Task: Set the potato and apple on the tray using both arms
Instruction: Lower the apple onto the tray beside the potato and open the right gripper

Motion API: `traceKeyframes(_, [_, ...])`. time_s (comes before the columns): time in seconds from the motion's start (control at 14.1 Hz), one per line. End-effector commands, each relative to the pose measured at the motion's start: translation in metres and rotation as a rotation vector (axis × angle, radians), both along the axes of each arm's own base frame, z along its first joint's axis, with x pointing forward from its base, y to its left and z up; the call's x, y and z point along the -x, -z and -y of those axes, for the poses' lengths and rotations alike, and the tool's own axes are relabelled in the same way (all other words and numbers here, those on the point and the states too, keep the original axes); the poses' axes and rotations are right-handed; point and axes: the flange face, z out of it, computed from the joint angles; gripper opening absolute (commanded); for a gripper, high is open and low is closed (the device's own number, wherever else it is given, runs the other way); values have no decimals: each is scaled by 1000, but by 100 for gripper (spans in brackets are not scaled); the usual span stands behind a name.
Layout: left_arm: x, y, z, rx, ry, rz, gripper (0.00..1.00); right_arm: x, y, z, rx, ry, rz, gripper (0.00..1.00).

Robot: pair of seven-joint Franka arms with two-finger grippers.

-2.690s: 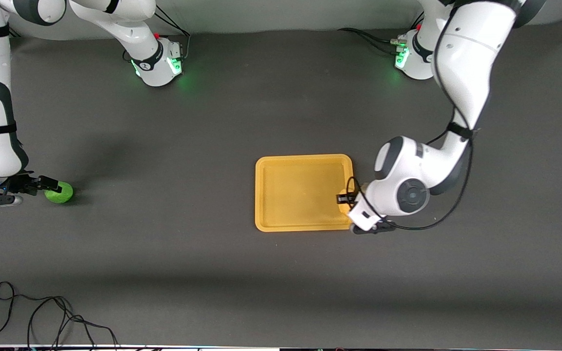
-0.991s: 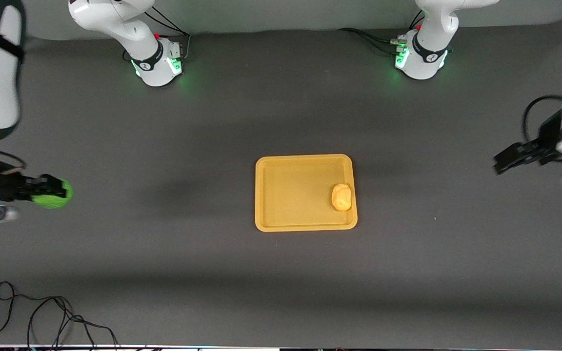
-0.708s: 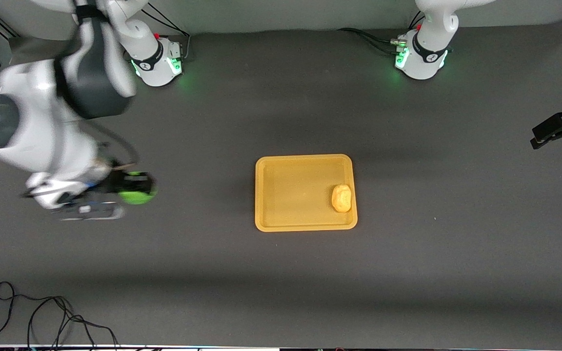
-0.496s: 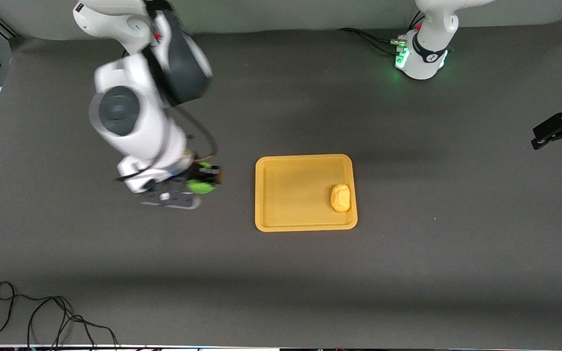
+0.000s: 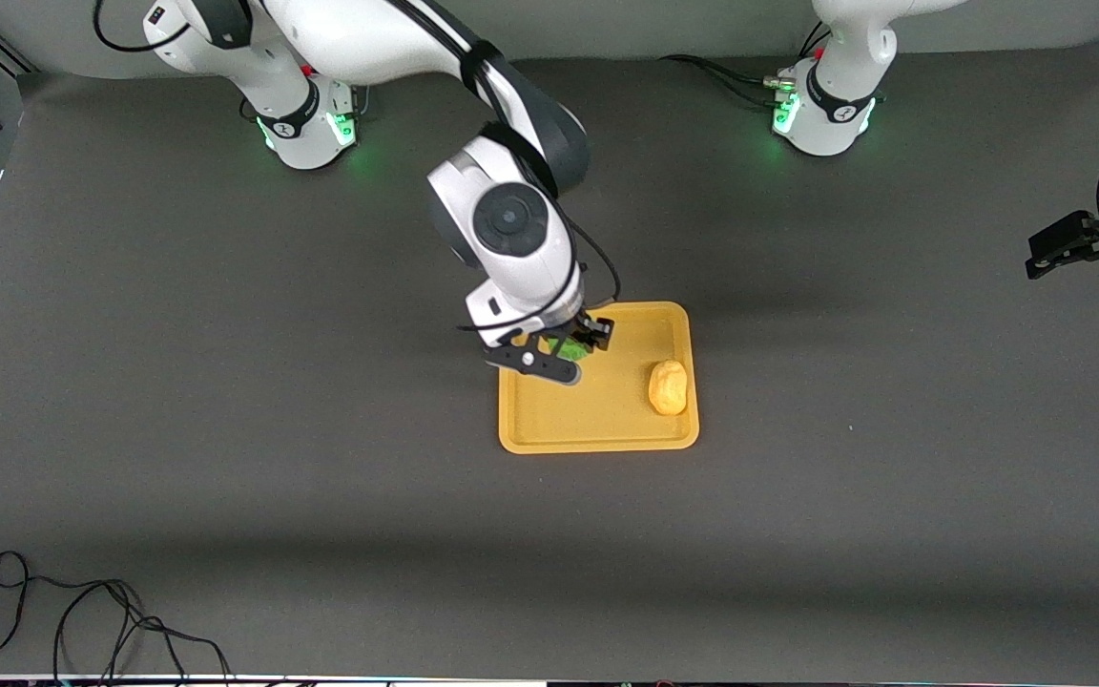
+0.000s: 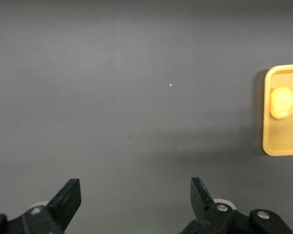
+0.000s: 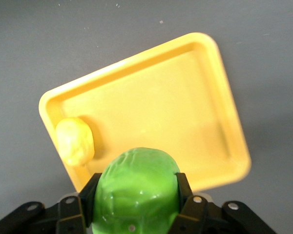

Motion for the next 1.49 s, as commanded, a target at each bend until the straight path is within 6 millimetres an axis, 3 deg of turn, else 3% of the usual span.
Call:
traceKeyframes(0.0, [10, -4, -1, 33, 16, -18, 100, 4, 66, -26, 2, 19, 43, 36])
traceKeyframes(0.35, [12, -2, 0, 37, 17, -35, 100, 1, 135, -23, 35, 14, 84, 37])
traceKeyframes(0.42, [12, -2, -1, 38, 17, -37, 100, 0, 140, -22, 29, 15, 98, 40])
traceKeyframes(0.5, [12, -2, -1, 38, 20, -37, 100, 0, 143, -21, 31, 17, 94, 65])
traceKeyframes(0.57, [12, -1, -1, 38, 20, -38, 100, -2, 143, -19, 30, 22, 92, 99])
traceKeyframes(0.64, [12, -1, -1, 38, 20, -43, 100, -3, 131, -19, 24, 23, 95, 100])
traceKeyframes(0.78, [14, -3, -1, 39, 23, -47, 100, -10, 83, -10, 28, 33, 69, 100])
traceKeyframes(0.92, [14, -4, -1, 40, 25, -46, 100, -14, 9, 4, 28, 37, 53, 100])
traceKeyframes(1.06, [14, -5, -1, 39, 27, -44, 100, -15, -67, 35, 39, 49, 31, 100])
traceKeyframes(1.2, [12, -6, -1, 38, 28, -35, 100, -20, -136, 85, 47, 39, 25, 100])
traceKeyframes(1.35, [10, -8, -1, 37, 28, -33, 100, -24, -176, 149, 97, -36, -3, 100])
traceKeyframes(1.42, [11, -10, -1, 37, 28, -30, 100, -28, -186, 186, 108, -68, -27, 100])
